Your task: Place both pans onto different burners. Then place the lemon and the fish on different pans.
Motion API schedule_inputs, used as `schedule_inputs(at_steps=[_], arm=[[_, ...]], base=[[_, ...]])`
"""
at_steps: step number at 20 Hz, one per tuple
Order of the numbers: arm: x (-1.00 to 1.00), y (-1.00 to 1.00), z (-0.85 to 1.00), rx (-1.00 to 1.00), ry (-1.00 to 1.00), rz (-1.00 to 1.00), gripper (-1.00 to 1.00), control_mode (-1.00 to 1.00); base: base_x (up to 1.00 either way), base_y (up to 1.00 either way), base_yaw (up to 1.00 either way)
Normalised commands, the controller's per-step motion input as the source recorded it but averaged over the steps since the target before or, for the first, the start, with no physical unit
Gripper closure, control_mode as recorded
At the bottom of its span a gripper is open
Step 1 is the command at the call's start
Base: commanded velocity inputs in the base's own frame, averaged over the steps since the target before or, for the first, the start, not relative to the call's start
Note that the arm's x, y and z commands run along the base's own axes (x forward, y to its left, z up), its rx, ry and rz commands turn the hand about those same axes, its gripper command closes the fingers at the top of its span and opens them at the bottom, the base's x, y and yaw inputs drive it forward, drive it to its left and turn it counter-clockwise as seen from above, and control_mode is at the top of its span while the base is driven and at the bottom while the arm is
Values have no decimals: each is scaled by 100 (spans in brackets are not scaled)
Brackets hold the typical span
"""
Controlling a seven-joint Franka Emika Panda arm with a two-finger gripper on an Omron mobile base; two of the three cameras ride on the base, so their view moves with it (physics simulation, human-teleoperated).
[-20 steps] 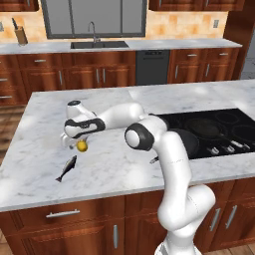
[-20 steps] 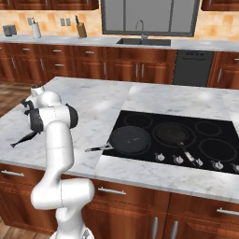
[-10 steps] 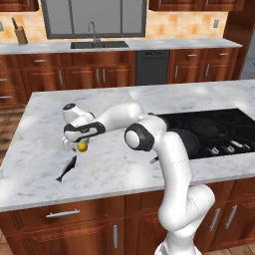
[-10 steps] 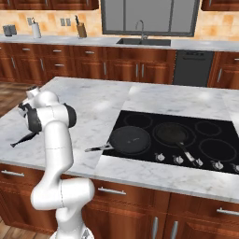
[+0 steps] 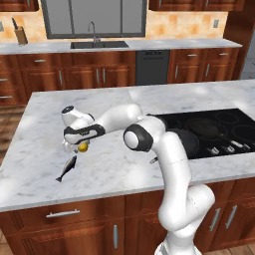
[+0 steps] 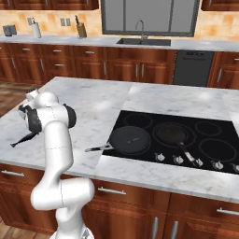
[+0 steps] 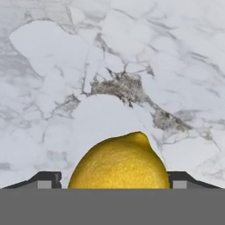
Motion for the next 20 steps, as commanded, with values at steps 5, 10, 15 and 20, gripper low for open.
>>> schedule_inputs(at_steps=[5, 10, 15, 20], arm=[[0, 0, -7, 0, 0, 0, 100, -100], [-24, -10, 35, 0, -12, 0, 100, -100], [-46, -29, 63, 0, -18, -9, 100, -100], [-46, -52, 25, 3, -15, -26, 100, -100]], base=[[0, 0, 0], [0, 0, 0], [0, 0, 0], [0, 0, 0]])
